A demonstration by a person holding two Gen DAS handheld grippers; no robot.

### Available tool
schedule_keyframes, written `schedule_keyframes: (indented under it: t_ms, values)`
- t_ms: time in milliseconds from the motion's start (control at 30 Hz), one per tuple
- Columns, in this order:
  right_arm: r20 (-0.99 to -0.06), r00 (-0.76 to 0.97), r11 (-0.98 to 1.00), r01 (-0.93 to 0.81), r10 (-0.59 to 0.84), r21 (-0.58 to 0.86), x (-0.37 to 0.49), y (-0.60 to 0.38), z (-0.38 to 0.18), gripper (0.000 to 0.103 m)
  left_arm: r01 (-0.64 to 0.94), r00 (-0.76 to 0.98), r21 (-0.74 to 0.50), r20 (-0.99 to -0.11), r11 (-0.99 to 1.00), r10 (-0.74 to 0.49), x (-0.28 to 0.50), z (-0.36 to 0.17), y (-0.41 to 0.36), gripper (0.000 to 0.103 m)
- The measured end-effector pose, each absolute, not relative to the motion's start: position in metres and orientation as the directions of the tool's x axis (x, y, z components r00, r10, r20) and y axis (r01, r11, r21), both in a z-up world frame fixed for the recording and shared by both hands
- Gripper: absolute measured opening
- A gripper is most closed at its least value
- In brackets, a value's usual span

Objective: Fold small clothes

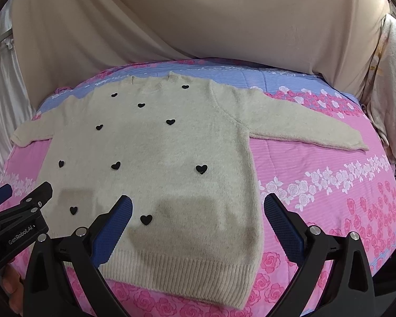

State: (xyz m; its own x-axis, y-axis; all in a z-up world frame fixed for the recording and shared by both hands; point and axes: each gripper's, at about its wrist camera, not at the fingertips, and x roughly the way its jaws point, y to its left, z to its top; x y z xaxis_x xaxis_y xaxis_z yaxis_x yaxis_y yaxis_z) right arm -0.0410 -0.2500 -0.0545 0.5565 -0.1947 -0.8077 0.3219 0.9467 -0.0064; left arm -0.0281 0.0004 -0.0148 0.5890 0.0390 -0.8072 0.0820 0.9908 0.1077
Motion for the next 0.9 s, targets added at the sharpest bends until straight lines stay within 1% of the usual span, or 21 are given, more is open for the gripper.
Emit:
schedule_keyframes:
  t_ms: [900]
  values:
    - [-0.810,0.556,0.951,0.310,-0.184,-0.003,-0.0370,-0.2467,-0.0556,0.098,0.090,0.586,0.117,-0.809,0.989,0.042,-0.0217,-0.0139,0.0011,0.093]
